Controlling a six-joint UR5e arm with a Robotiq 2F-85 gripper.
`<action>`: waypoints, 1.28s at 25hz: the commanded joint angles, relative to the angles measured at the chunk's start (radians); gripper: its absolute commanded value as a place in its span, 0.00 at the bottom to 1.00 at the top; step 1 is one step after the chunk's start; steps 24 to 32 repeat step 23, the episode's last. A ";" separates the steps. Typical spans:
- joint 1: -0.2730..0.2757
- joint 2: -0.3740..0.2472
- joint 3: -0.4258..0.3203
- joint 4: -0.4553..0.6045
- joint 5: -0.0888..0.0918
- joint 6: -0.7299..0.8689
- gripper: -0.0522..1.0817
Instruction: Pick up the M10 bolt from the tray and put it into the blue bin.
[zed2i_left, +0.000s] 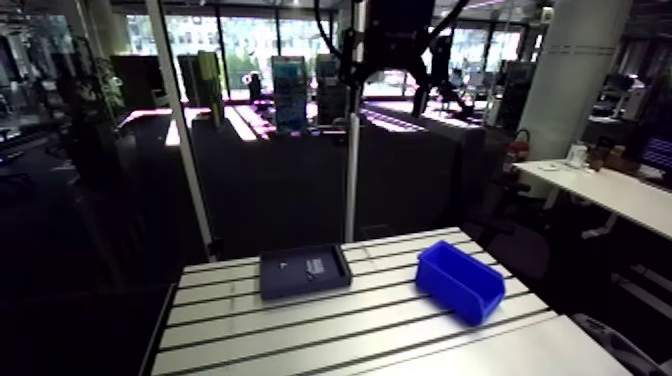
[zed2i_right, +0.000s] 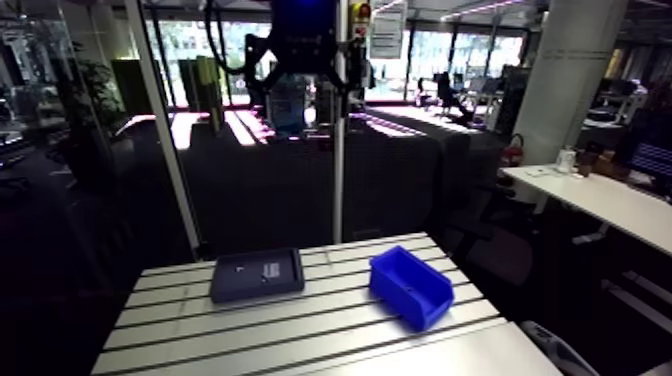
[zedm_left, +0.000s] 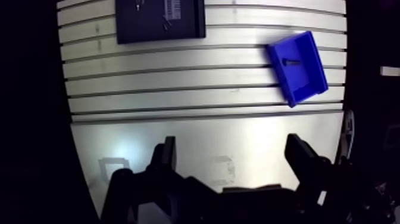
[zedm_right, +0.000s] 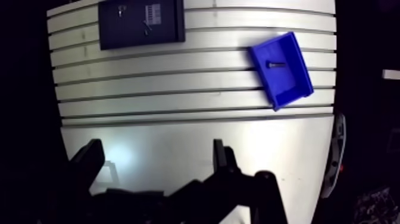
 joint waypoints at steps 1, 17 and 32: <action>0.002 -0.004 -0.003 0.004 0.001 -0.005 0.06; 0.003 -0.017 0.006 0.003 0.002 -0.013 0.06; 0.003 -0.011 0.006 0.001 0.001 -0.013 0.06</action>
